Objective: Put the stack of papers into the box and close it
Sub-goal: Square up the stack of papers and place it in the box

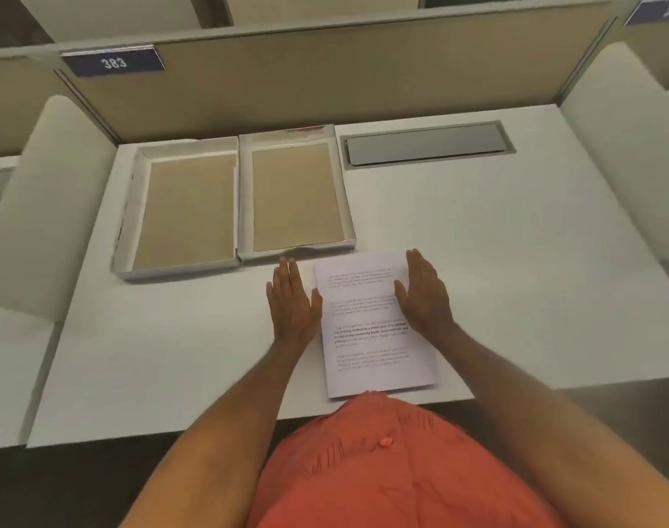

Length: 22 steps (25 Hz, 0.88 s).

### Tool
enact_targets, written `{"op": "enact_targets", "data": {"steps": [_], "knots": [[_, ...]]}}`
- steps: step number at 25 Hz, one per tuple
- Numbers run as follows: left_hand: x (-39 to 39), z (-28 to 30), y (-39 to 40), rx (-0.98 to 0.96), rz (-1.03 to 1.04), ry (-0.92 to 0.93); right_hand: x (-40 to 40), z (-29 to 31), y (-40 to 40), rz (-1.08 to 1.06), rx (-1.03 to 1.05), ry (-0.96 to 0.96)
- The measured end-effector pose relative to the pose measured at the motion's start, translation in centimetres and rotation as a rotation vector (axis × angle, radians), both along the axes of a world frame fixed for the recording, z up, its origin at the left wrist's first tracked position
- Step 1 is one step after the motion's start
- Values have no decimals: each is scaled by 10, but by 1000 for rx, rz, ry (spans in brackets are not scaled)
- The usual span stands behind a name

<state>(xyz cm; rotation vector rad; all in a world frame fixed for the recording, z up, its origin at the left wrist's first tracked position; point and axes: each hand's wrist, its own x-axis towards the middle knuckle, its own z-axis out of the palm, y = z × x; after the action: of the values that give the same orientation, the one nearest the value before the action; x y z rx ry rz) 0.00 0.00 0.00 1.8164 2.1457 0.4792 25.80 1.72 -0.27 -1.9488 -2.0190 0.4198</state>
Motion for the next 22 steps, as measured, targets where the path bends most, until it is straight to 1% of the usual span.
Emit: {"op": "enact_targets", "data": {"steps": [2,5,8,10,14,18,22], "knots": [[3,-4,-10,-72,58,-93,-2,-5,-13,-69,-77,63],[8,-8,-26,-213,135,-211,-4,-15,-35,-163,-163,94],[17,-7,-28,-300,203,-349,-13,-14,-41,-277,-221,235],[24,-6,-25,-350,243,-419,-15,-14,-43,-395,-285,339],[28,-9,-24,-435,244,-394,-16,-15,-42,-595,-351,500],[24,-14,-23,-524,214,-332,-13,-12,-36,-661,-461,501],[26,-11,-21,-511,202,-302,-9,-11,-22,-680,-551,503]]}}
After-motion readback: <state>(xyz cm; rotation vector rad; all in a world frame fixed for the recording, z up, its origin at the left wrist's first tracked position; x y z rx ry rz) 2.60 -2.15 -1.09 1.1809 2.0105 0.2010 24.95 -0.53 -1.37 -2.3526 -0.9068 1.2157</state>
